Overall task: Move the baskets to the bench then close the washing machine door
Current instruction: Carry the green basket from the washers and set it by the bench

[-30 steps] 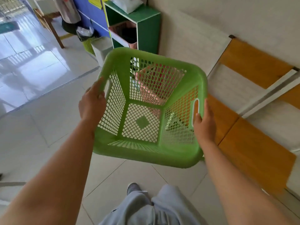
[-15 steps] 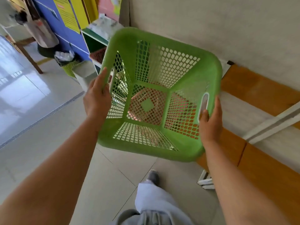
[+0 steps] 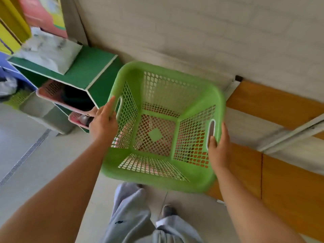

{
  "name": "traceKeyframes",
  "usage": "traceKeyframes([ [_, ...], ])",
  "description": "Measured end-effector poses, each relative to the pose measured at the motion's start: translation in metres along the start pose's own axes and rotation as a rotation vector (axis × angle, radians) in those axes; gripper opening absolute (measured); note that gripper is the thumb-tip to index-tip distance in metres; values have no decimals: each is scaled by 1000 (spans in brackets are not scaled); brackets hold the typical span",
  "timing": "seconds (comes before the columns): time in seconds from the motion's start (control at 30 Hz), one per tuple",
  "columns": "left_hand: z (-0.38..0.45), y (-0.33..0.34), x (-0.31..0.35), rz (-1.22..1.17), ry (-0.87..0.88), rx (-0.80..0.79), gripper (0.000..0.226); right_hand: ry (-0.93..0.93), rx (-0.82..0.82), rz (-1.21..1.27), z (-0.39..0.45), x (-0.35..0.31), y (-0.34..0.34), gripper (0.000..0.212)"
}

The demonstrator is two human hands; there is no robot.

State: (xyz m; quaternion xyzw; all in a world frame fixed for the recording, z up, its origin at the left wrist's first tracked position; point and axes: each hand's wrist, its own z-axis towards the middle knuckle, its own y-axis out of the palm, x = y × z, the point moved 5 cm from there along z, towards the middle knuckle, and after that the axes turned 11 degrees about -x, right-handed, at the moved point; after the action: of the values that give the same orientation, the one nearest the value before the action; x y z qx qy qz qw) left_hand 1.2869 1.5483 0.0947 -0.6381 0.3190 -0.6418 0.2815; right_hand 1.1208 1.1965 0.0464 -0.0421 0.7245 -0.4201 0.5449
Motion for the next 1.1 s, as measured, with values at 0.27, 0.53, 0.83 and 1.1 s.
traceKeyframes([
  [0.27, 115, 61, -48, 80, 7, -308, 56, 262, 29, -143, 30, 8, 68, 63],
  [0.53, 172, 132, -98, 113, 3, -487, 59, 419, -4, -295, 52, 41, 130, 65],
  [0.83, 193, 204, -163, 325, -103, -636, 70, 460, -87, -327, 71, 100, 199, 68],
  [1.1, 188, 253, -193, 437, -63, -805, 86, 563, -266, -422, 67, 152, 248, 82],
])
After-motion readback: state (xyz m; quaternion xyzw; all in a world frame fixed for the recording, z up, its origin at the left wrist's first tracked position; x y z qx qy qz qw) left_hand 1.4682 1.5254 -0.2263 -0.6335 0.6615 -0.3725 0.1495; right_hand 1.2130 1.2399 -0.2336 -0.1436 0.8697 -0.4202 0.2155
